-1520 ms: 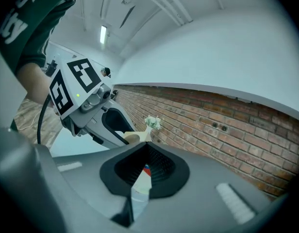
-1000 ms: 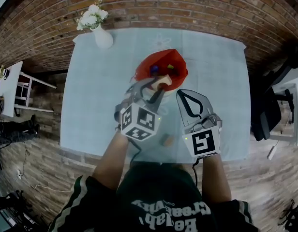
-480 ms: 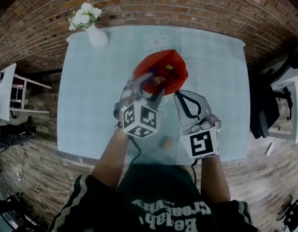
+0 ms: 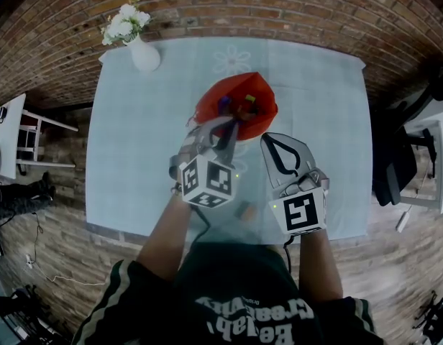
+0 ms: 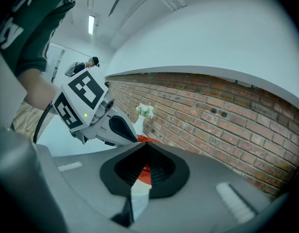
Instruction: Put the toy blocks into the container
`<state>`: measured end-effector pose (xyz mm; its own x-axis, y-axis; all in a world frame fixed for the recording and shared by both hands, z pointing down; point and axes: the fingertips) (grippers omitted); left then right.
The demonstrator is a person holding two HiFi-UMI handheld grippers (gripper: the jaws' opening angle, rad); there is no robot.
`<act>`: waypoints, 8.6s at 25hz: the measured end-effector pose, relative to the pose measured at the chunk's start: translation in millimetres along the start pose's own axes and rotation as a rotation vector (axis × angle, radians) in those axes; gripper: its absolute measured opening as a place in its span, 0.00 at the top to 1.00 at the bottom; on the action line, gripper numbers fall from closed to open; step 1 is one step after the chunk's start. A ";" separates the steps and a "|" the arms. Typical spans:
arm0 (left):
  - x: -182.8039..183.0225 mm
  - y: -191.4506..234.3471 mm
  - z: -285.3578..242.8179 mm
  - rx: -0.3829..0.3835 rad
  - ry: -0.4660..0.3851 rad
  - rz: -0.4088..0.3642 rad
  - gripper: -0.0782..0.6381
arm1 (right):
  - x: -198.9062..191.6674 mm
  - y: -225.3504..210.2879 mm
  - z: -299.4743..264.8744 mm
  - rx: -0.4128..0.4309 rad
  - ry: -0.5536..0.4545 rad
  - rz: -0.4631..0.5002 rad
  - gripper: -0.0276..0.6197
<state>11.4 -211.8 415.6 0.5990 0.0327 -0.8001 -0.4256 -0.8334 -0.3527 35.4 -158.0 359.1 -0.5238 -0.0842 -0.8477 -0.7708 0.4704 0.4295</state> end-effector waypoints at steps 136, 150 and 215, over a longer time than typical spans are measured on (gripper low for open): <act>25.1 -143.9 150.8 0.244 0.120 0.240 0.69 | -1.9 68.9 148.9 0.252 -0.229 0.105 0.95; 39.2 -80.8 107.4 0.168 0.074 0.192 0.69 | 10.0 21.1 84.7 0.185 -0.173 0.109 0.95; 18.8 5.9 10.5 0.104 0.083 0.097 0.89 | 1.1 -32.0 2.5 0.072 -0.036 0.047 0.95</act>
<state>13.0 -210.3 393.4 0.6036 -0.0946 -0.7916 -0.5499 -0.7684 -0.3275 60.3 -170.9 343.7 -0.5445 -0.0299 -0.8383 -0.7172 0.5348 0.4468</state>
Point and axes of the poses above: the fingertips, and each gripper's own axes: z backward along the fingers, y to its left, x out of its top, and after that the axes turned 4 degrees about z, right-handed
